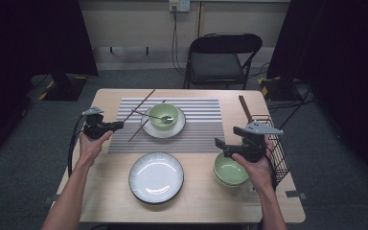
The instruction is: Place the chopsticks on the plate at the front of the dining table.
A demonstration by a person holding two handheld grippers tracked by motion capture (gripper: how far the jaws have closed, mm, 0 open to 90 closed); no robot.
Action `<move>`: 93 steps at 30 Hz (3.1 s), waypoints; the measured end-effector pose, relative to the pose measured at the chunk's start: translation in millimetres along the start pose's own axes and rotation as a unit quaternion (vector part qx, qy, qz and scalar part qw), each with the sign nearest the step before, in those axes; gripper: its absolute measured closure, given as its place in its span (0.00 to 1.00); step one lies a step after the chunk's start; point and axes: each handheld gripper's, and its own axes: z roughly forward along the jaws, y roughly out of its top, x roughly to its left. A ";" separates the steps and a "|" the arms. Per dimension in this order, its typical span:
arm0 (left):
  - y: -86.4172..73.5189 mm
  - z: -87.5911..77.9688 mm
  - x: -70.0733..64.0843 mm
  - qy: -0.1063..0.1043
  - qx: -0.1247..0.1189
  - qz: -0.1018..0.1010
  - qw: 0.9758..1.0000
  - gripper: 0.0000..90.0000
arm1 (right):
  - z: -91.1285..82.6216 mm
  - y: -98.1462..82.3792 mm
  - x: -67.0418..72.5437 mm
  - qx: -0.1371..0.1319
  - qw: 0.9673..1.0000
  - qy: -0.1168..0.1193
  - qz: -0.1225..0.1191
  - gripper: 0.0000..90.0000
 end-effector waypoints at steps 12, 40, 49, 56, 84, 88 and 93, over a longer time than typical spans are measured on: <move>0.0 29.7 -7.3 -0.005 0.018 -0.002 1.000 0.95 | -4.1 1.2 -1.8 -0.004 1.000 -0.001 0.000 0.17; -12.9 48.6 -1.8 0.005 0.049 -0.017 0.999 0.95 | -10.4 4.9 2.4 -0.012 1.000 0.002 -0.007 0.17; -13.3 49.7 -2.8 0.008 0.047 -0.020 0.999 0.95 | -10.6 4.9 1.3 -0.014 1.000 0.000 -0.008 0.17; -13.0 51.4 -6.2 0.015 0.052 -0.012 0.998 0.91 | -10.8 4.5 1.0 -0.014 1.000 0.000 -0.006 0.17; -5.9 18.1 -12.5 -0.008 0.030 0.002 1.000 0.70 | -5.9 3.0 6.1 -0.007 1.000 0.003 -0.009 0.17; -7.4 15.4 -13.6 -0.005 0.030 0.003 1.000 0.66 | -5.8 3.2 7.0 -0.008 1.000 0.005 -0.010 0.17; -16.7 16.8 -10.1 0.000 0.037 -0.003 0.999 0.63 | -5.5 3.5 7.5 -0.007 1.000 0.004 -0.008 0.17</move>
